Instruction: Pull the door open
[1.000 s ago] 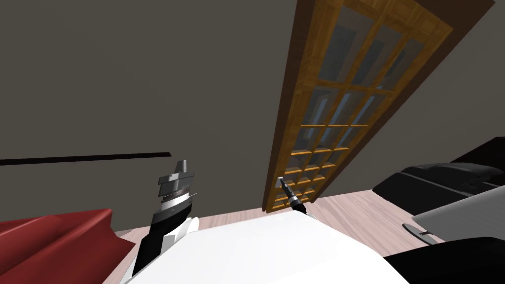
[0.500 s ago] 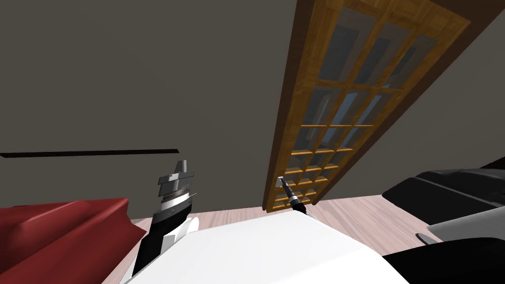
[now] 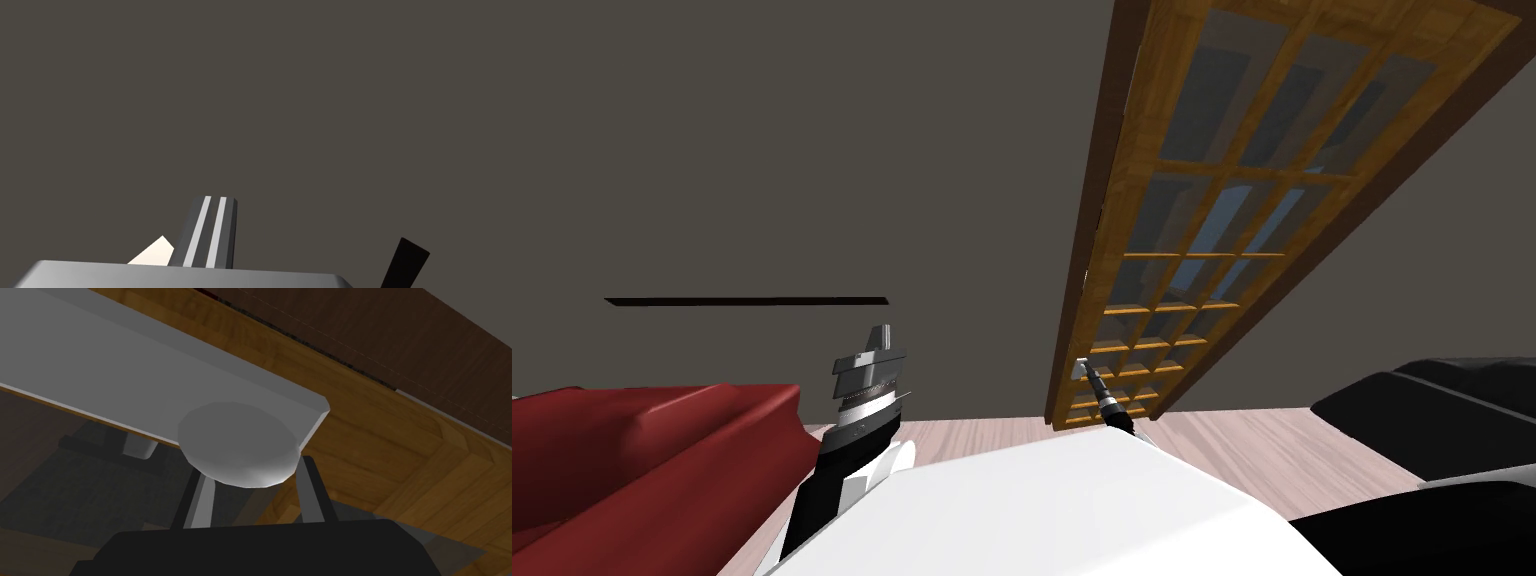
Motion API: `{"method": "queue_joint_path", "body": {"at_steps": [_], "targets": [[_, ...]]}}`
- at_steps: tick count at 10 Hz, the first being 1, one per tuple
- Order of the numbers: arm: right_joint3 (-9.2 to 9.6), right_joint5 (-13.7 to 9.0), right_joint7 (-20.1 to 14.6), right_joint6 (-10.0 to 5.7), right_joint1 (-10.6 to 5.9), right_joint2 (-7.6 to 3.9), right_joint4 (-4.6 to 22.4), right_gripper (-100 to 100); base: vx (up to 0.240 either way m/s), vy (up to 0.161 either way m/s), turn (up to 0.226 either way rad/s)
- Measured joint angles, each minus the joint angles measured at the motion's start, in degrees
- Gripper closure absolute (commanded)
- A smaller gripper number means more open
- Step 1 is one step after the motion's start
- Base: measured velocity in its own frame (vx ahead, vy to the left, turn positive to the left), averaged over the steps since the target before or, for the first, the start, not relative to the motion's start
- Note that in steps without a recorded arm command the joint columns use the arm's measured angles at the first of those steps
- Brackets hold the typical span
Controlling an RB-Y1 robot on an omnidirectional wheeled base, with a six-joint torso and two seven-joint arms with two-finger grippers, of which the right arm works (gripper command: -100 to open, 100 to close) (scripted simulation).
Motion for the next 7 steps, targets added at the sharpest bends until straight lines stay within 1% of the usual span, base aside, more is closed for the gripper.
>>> {"method": "queue_joint_path", "body": {"at_steps": [1,2,4,5,6,7], "targets": [[-0.16,-0.1,-1.1,-0.03,-0.38,0.0,0.5,100,-0.045,-0.033,0.09],[-0.45,-0.3,-2.4,0.17,-0.43,0.23,0.5,100,-0.064,-0.043,0.156],[-0.96,-0.6,-5.4,0.44,-0.5,0.38,0.5,100,-0.056,-0.024,0.078],[-1.29,-0.8,-6.8,0.14,-0.9,0.34,1.3,100,-0.043,-0.019,0.043],[-1.33,-0.8,-8.1,0.52,-0.6,0.44,0.7,100,-0.055,-0.025,0.112],[-1.7,-1.0,-9.5,0.3,-1.15,0.34,1.7,100,-0.042,-0.023,0.051]]}}
